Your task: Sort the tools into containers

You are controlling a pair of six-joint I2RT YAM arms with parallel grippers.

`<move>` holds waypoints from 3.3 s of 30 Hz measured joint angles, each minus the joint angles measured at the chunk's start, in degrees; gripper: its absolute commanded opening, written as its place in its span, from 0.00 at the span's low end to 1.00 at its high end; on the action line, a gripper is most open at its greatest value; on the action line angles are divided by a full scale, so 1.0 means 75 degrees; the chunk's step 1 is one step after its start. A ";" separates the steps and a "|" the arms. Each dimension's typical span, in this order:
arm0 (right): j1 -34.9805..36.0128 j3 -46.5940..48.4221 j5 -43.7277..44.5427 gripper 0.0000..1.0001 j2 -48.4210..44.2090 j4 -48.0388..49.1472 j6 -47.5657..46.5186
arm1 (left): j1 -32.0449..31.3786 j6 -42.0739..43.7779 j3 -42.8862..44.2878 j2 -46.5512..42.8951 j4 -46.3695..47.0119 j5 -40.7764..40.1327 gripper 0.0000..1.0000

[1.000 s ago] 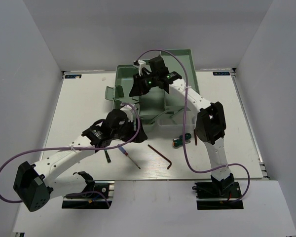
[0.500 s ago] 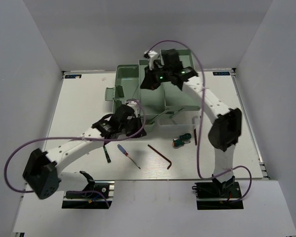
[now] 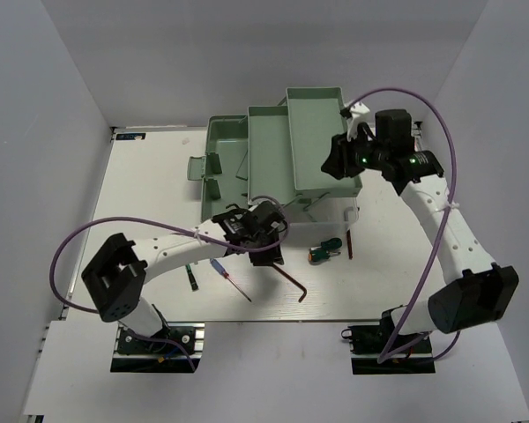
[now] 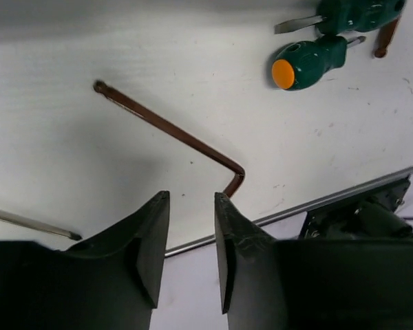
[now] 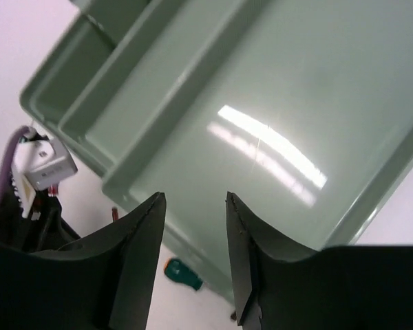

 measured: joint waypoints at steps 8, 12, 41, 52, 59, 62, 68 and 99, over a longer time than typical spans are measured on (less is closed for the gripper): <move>-0.0699 -0.1629 0.0032 0.47 -0.0874 0.0000 0.0093 | -0.0621 -0.1323 0.1093 0.1256 -0.0930 -0.0676 0.51; -0.1180 -0.2326 -0.0015 0.47 -0.1504 0.0294 0.0204 | -0.0962 -0.1964 0.1099 0.1405 -0.1256 -0.1131 0.51; -0.1416 -0.2943 0.0017 0.46 -0.2372 0.0425 0.0233 | -0.2334 -0.4275 0.2104 0.3171 -0.2014 -0.4077 0.59; -0.1574 -0.2955 -0.0009 0.44 -0.2419 0.0379 0.0312 | -0.2349 -0.4526 0.1612 0.2888 -0.2072 -0.3914 0.42; -0.1810 -0.3002 -0.0038 0.44 -0.2419 0.0367 0.0425 | -0.2343 -0.4686 0.0842 0.2282 -0.2361 -0.3532 0.33; -0.1877 -0.3060 -0.0041 0.43 -0.2419 0.0329 0.0466 | -0.2340 -0.4709 0.0723 0.2238 -0.2433 -0.3468 0.27; -0.1938 -0.3156 -0.0102 0.43 -0.2419 0.0326 0.0597 | -0.2343 -0.4779 -0.0032 0.1684 -0.2151 -0.3311 0.12; -0.2567 -0.3177 0.1055 0.44 -0.2433 -0.0012 0.0758 | -0.2349 -0.3663 0.0842 0.0697 -0.3098 -0.3806 0.00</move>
